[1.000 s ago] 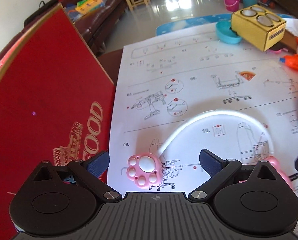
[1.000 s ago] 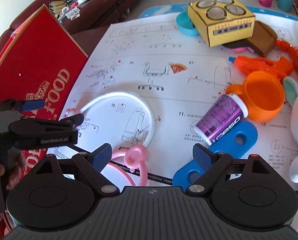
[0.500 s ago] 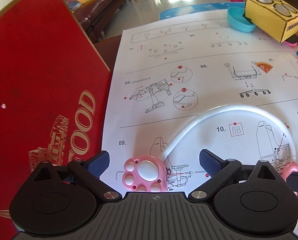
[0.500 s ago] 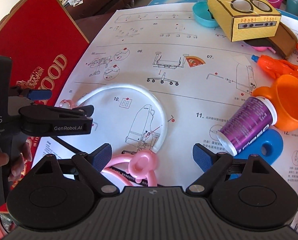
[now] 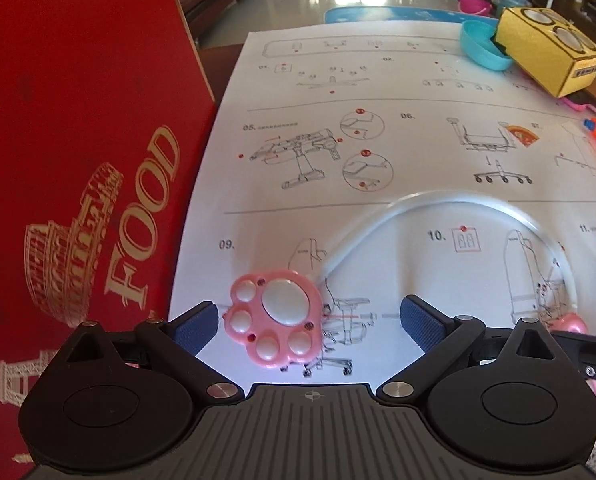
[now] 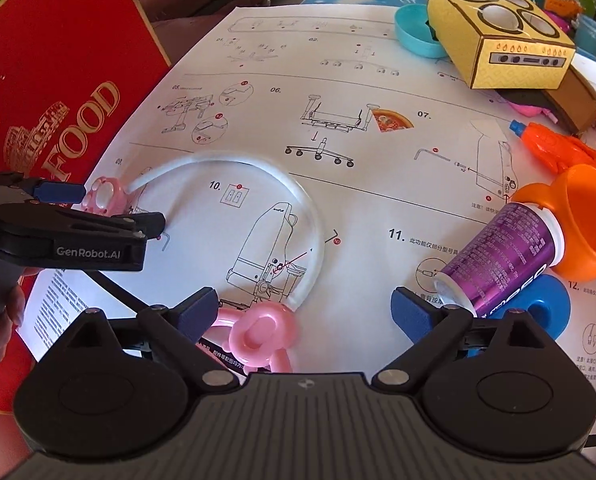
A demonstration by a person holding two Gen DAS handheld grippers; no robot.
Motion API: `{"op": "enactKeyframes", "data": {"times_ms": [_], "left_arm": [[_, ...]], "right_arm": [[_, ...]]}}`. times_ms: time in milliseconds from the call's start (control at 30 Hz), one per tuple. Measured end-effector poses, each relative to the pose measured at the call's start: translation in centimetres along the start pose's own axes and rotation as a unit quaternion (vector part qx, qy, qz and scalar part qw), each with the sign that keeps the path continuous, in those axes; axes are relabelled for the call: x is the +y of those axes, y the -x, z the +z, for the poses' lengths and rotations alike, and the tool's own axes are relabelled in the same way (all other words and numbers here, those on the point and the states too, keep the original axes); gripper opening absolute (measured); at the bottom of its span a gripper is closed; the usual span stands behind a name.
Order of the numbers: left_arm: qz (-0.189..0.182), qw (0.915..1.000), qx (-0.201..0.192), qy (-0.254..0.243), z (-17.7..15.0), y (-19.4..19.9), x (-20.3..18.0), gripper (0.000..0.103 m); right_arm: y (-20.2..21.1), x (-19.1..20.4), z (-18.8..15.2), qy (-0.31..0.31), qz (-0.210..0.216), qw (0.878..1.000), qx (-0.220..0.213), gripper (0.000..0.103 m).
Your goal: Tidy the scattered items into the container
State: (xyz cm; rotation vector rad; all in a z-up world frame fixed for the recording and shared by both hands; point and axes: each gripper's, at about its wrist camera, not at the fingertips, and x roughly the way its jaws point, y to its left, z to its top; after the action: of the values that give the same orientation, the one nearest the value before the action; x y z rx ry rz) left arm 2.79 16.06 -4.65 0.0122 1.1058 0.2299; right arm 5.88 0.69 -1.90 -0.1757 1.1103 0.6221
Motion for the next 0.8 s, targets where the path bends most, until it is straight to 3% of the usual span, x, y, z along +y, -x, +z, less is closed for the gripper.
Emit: {"op": "enactKeyframes", "data": {"times_ms": [133,400,533,667,800], "left_arm": [[-0.014,0.9999,0.005,0.001,-0.9,0.5,-0.2,0.100],[-0.026,0.9994,0.009,-0.021,-1.9,1.2,-1.6,0.098],[-0.061,0.9966,0.009,-0.054,-2.7,1.8,-3.1,0.094],[-0.112,0.9877,0.011,-0.108,-3.7,3.0,-5.3,0.088],[-0.101,0.9863,-0.009,-0.130,-3.7,4.4,-5.7,0.085]], "right_arm": [[0.1,-0.1,-0.5,0.010,-0.008,1.000,-0.006,0.096],[1.2,-1.7,-0.9,-0.033,0.002,0.999,-0.003,0.096],[1.8,-2.3,-1.3,-0.049,0.010,0.999,-0.007,0.096],[2.0,-2.7,-1.5,-0.057,0.012,0.998,-0.007,0.095],[2.4,-3.4,-1.7,-0.066,0.017,0.998,-0.013,0.088]]}}
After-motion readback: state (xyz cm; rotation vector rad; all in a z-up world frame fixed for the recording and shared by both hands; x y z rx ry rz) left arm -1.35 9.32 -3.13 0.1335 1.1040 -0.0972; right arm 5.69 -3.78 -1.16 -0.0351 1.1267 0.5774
